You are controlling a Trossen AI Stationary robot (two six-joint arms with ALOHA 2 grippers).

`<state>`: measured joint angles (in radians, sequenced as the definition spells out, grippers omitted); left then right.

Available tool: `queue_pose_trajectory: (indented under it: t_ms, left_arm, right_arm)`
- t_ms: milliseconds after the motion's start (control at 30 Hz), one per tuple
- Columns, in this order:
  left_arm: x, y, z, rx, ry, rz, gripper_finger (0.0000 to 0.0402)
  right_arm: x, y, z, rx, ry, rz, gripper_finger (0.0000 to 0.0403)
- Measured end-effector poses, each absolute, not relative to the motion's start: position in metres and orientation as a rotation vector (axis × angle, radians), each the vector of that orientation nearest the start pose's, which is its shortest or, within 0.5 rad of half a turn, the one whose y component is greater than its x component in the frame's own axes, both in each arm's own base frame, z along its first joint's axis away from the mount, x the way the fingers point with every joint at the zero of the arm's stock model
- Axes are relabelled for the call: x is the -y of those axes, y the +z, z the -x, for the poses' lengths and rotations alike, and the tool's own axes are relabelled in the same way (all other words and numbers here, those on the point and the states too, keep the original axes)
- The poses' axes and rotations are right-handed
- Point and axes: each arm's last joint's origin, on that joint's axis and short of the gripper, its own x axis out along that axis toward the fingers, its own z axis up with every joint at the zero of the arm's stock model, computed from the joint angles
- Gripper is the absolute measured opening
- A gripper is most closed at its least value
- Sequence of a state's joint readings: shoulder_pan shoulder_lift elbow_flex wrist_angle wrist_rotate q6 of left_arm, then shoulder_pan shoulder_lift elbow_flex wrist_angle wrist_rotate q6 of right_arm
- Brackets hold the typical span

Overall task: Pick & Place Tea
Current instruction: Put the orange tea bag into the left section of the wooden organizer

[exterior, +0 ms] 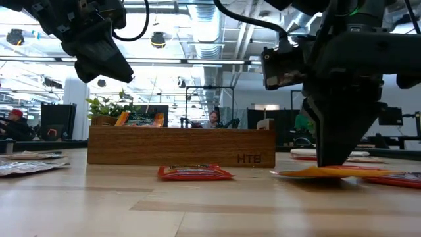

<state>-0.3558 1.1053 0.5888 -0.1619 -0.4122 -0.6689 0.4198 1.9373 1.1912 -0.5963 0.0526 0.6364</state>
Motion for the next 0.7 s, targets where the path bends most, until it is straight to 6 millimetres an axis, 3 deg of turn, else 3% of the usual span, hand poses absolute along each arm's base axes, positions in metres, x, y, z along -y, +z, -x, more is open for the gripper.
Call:
queue_pose_trajectory:
  t_ms: [700]
  left_arm:
    - [0.065,0.2119,-0.2084,-0.573,0.257,0.396,0.008]
  right_arm:
    - [-0.1466,0.1398,-0.3323,-1.339,-0.058,-0.252,0.0057]
